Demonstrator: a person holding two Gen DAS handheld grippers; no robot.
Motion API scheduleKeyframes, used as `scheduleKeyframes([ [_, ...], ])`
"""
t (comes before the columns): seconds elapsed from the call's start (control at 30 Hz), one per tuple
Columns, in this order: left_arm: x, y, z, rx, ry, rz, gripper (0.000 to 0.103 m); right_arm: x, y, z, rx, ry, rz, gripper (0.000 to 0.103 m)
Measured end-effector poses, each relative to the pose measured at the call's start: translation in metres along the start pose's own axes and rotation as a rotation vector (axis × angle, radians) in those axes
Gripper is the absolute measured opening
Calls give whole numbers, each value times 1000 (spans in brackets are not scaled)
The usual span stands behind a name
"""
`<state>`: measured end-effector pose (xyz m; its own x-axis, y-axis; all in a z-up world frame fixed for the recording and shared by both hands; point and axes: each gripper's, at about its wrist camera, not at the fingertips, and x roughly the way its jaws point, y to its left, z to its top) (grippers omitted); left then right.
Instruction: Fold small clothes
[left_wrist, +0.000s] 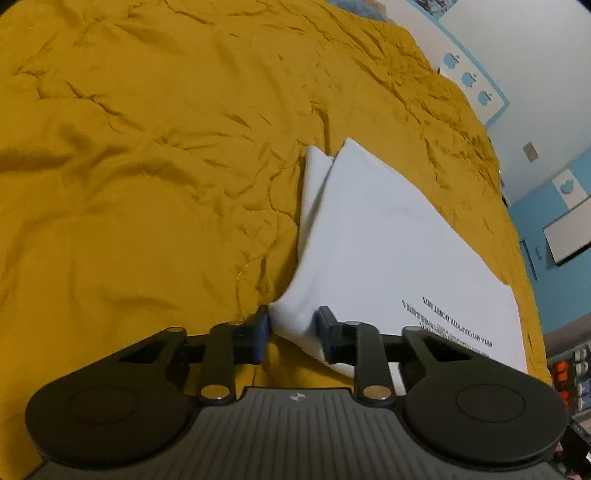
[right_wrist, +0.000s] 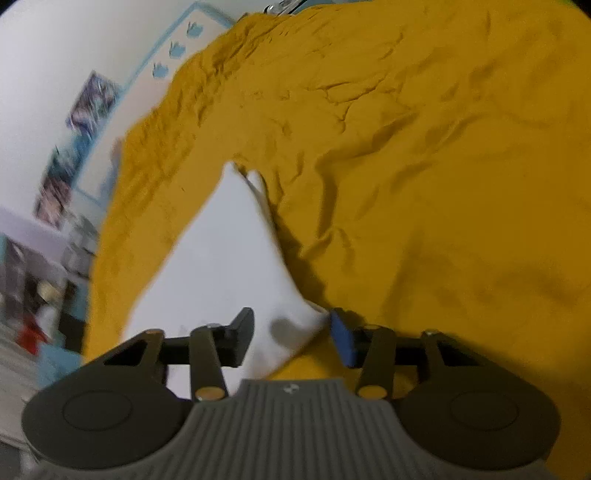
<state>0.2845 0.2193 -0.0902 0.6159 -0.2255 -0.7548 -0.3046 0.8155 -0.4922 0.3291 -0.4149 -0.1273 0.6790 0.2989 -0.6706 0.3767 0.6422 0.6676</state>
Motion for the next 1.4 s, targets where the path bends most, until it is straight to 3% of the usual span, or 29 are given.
scheduleKeyframes([
  [0.07,-5,0,0,6,-19,-2,17,0,-2,0,17,-20,1,5],
  [0.2,-10,1,-7,26,-28,20,15,-6,4,-2,11,-57,-14,3],
  [0.33,7,-4,-24,118,9,126,15,3,-8,-14,-4,-50,-87,0],
  [0.47,16,-12,-37,208,-4,204,22,19,-25,-21,3,-47,-98,0],
  [0.73,-7,-6,-27,124,30,205,28,20,-13,-16,-133,-52,-128,1],
  [0.8,-18,-9,-29,112,19,200,28,15,-8,-20,-197,-69,-143,3],
  [0.93,-35,-28,-29,182,-77,202,29,-3,5,-24,-337,-132,-221,6],
  [1.03,-36,-45,-23,226,-118,186,32,-20,7,-22,-415,-183,-263,15],
  [1.2,-14,-85,-11,341,-121,165,35,-25,23,-3,-477,-220,-231,38],
  [1.27,-2,-98,-7,372,-116,138,35,-22,29,3,-496,-219,-206,39],
  [1.4,23,-123,5,417,-101,106,35,-2,47,19,-530,-222,-186,52],
])
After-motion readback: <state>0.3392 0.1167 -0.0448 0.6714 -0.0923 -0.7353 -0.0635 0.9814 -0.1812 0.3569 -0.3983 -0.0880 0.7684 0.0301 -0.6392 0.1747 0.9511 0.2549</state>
